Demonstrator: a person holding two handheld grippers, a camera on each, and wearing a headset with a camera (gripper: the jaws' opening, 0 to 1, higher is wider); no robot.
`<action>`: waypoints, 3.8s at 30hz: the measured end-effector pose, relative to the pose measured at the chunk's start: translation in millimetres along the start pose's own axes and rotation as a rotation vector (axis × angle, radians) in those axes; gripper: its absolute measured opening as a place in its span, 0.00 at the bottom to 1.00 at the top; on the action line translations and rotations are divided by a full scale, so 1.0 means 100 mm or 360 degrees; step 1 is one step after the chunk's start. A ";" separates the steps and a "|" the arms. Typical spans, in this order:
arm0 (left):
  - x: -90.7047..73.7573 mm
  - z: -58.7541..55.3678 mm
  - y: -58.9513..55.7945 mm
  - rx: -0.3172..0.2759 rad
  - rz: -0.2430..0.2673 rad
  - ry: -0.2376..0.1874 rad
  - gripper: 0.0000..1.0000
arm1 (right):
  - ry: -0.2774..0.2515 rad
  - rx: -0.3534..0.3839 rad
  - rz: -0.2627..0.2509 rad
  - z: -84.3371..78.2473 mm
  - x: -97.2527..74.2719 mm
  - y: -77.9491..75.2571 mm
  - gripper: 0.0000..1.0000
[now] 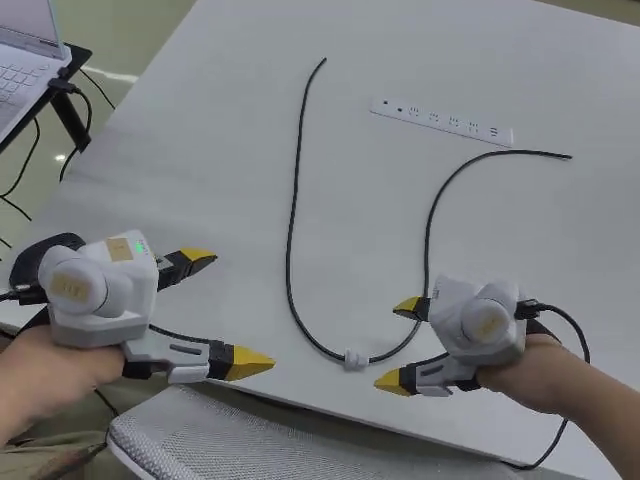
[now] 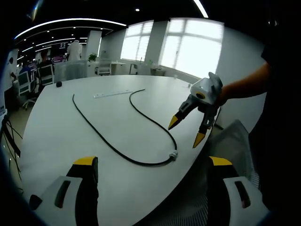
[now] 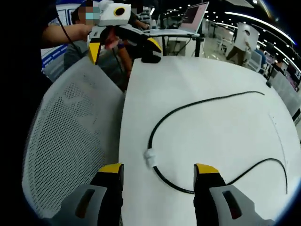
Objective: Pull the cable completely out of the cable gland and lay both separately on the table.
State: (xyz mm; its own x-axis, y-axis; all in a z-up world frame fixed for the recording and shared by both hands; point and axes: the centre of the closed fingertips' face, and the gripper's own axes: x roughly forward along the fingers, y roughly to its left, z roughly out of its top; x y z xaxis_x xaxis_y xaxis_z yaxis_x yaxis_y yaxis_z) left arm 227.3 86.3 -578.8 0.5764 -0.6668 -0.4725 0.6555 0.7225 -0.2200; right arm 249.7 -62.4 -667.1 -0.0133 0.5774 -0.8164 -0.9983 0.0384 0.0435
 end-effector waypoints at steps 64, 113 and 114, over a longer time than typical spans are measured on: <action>-0.01 -0.03 -0.15 0.0020 -0.0109 0.0028 0.93 | 0.0183 -0.0051 0.0180 0.13 0.16 0.12 0.06; 0.69 0.79 -0.63 0.0397 -0.0564 -0.0008 0.59 | -0.0004 -0.0309 -0.0044 1.02 -0.91 -0.04 0.06; 0.70 0.78 -0.64 0.0398 -0.0572 -0.0003 0.57 | -0.0006 -0.0309 -0.0045 1.03 -0.91 -0.04 0.06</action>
State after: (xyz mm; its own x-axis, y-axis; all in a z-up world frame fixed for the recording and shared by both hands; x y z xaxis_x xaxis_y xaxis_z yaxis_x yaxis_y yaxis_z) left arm 264.1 -20.8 -531.2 0.2906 -0.8684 -0.4017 0.9125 0.3779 -0.1568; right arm 260.9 -31.3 -533.7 0.0147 0.5813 -0.8135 -0.9905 -0.1030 -0.0916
